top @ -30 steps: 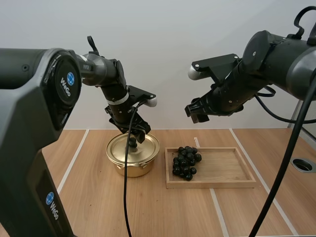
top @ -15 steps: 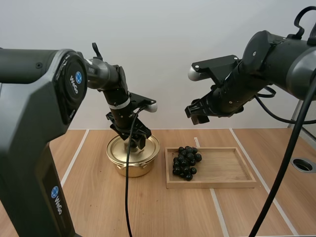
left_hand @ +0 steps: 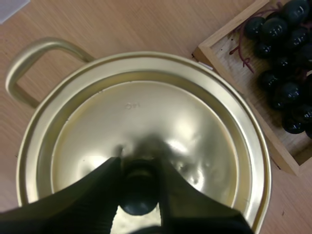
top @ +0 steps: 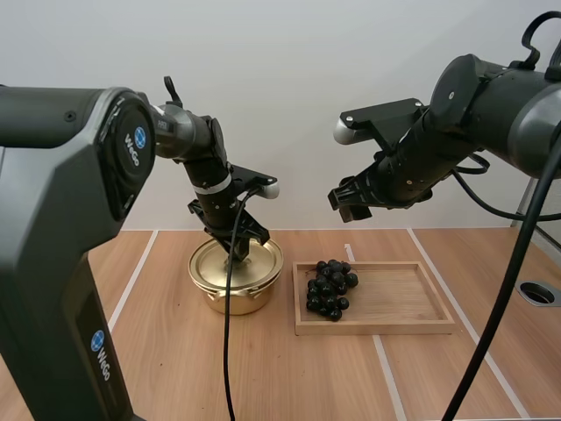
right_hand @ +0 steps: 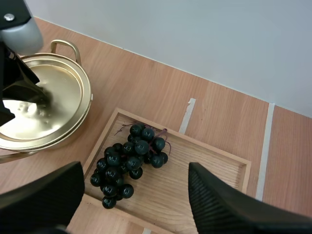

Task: Open the pot, put the grape inside, and close it

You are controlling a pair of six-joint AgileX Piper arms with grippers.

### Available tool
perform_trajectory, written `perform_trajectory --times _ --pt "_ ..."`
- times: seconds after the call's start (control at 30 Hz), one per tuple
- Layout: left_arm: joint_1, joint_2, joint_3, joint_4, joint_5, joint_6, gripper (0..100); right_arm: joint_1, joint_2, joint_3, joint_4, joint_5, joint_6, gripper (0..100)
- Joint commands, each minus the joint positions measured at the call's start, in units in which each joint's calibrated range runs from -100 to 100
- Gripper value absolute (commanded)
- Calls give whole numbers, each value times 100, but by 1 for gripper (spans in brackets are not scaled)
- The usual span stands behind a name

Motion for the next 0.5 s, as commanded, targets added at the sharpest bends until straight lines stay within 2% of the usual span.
perform_trajectory --times 0.0,0.23,0.47 --pt "-16 2 -29 -64 -42 -81 0 -16 -30 -32 44 27 -21 100" --pt "-16 -270 -29 -53 83 -81 0 -16 -30 29 195 251 117 100" --pt "-16 -1175 -163 -4 181 -81 0 -16 -30 351 325 438 117 100"
